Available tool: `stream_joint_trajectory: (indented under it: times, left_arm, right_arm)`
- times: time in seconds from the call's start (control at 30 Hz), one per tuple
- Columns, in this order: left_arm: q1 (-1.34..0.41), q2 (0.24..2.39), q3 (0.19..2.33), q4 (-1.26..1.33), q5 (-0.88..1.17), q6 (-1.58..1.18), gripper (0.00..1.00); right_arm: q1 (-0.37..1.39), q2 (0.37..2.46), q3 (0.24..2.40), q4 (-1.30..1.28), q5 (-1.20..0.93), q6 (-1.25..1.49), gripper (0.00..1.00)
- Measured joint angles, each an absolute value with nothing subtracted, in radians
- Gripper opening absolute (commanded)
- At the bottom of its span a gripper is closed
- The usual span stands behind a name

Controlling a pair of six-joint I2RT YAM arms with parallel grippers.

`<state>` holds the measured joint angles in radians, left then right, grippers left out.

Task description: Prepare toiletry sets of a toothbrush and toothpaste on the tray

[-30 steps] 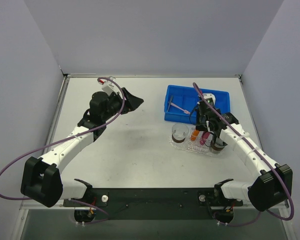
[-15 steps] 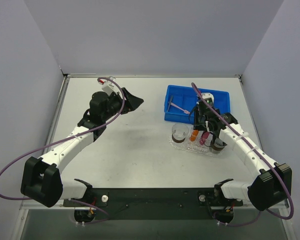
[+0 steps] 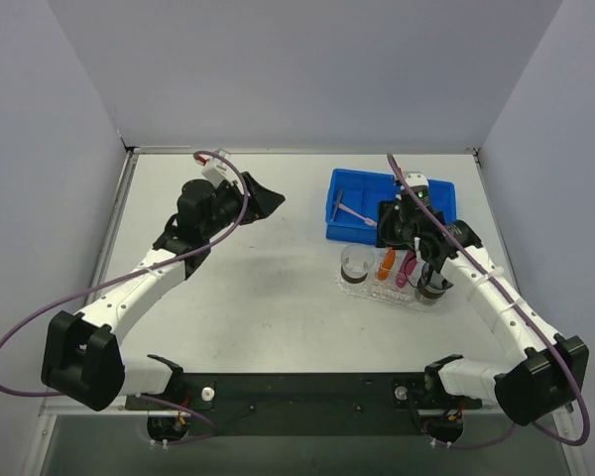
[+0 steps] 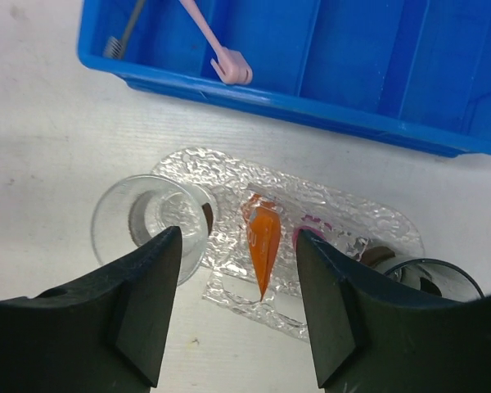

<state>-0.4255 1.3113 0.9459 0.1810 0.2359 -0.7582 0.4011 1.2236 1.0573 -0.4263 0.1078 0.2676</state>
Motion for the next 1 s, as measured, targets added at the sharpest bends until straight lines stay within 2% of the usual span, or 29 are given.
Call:
stream_joint_trajectory:
  times: [0.23, 0.53, 1.0]
  left_arm:
    - [-0.430, 1.311, 0.973, 0.160, 0.220, -0.712, 0.80]
    - [-0.431, 1.293, 0.973, 0.113, 0.191, -0.674, 0.80]
    - [-0.431, 1.272, 0.973, 0.097, 0.167, -0.654, 0.80]
  right_arm:
    - [0.382, 1.248, 1.155, -0.407, 0.013, 0.271, 0.53]
    - [0.255, 1.495, 1.269, -0.395, -0.175, 0.308, 0.50]
    - [0.201, 1.740, 1.406, -0.405, -0.266, 0.300, 0.47]
